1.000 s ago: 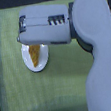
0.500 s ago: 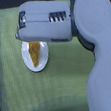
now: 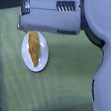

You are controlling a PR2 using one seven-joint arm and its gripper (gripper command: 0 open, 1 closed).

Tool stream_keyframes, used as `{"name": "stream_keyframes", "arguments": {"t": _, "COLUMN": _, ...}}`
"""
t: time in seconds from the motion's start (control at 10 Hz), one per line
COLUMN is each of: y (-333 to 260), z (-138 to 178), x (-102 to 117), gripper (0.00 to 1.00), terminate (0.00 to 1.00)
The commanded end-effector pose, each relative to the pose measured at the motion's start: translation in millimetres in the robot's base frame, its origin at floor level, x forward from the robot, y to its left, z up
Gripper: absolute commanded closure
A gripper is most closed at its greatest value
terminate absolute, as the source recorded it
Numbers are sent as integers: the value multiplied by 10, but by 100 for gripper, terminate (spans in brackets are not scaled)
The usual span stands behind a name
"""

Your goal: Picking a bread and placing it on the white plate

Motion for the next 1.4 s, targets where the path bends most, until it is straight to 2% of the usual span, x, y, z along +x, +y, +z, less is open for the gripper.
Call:
{"name": "stream_keyframes", "arguments": {"t": 0.0, "y": -571, "z": 393, "x": -21, "gripper": 0, "terminate": 0}}
{"name": "stream_keyframes", "arguments": {"t": 0.6, "y": -2041, "z": 162, "x": -524, "gripper": 0, "terminate": 0}}
{"name": "stream_keyframes", "arguments": {"t": 0.8, "y": -2355, "z": 91, "x": -635, "gripper": 0, "terminate": 0}}
{"name": "stream_keyframes", "arguments": {"t": 1.3, "y": -3122, "z": 22, "x": -607, "gripper": 0, "terminate": 0}}
